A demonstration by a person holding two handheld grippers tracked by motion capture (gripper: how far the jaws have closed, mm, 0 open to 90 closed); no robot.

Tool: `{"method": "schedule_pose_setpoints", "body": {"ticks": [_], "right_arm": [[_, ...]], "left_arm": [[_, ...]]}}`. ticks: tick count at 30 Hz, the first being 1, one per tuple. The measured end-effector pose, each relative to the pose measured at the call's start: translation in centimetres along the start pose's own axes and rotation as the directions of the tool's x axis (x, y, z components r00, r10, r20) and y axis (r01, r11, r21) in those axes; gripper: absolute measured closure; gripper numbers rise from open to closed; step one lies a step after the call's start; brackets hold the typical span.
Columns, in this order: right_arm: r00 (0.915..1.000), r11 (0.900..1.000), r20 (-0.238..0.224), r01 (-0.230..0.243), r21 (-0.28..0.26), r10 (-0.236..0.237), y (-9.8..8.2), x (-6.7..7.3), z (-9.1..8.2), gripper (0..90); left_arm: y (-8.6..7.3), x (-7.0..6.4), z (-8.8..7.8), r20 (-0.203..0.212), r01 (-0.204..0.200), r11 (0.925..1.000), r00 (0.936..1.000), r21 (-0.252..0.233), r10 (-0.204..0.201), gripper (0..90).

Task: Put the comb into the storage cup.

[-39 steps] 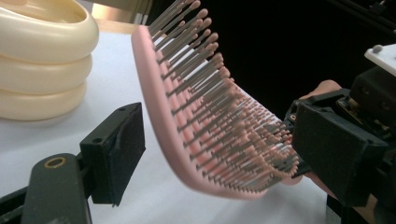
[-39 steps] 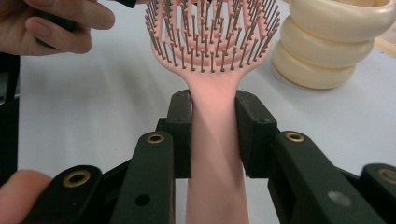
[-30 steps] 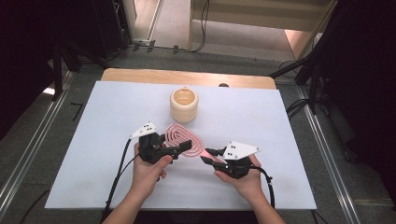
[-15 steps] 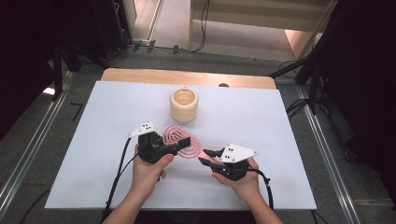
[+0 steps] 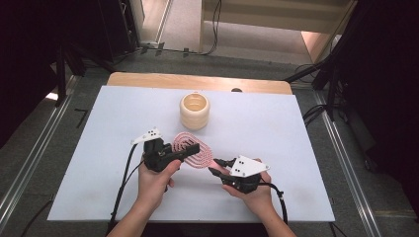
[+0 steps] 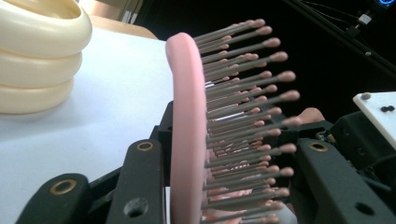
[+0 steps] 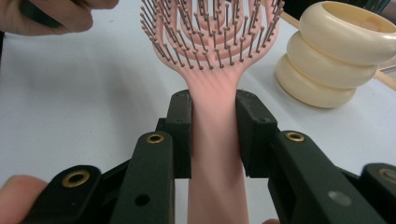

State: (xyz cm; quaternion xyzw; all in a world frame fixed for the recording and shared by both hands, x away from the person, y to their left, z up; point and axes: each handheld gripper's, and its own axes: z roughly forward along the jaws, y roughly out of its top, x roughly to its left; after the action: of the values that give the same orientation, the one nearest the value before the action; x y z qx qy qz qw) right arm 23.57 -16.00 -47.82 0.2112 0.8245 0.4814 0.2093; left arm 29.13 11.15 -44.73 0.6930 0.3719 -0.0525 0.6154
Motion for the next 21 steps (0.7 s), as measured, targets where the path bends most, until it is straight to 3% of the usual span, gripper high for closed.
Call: {"method": "schedule_pose_setpoints", "body": {"ticks": [6, 12, 17, 21], "right_arm": [[0.9991, 0.999, -0.022, -0.036, -0.02, 0.035, -0.4, -0.2, 0.2, 65.0], [0.995, 0.993, -0.041, -0.093, -0.066, 0.09, -0.5, -0.8, -0.4, 47.6], [0.9931, 0.991, -0.049, -0.11, -0.075, 0.106, -0.7, -1.0, -0.7, 43.2], [0.9924, 0.989, -0.032, -0.121, -0.085, 0.119, -0.7, -1.1, -0.8, 34.1]], "left_arm": [[0.3, -0.7, -0.2, 0.031, -0.045, 0.999, 0.9985, -0.005, 0.045, 63.6], [0.6, -1.1, -0.5, 0.032, -0.082, 0.9965, 0.9961, -0.015, 0.082, 64.4], [0.6, -1.0, -0.7, 0.038, -0.092, 0.9956, 0.995, -0.014, 0.093, 64.9], [0.7, -1.0, -0.8, 0.024, -0.111, 0.9937, 0.9935, -0.016, 0.111, 66.1]]}}
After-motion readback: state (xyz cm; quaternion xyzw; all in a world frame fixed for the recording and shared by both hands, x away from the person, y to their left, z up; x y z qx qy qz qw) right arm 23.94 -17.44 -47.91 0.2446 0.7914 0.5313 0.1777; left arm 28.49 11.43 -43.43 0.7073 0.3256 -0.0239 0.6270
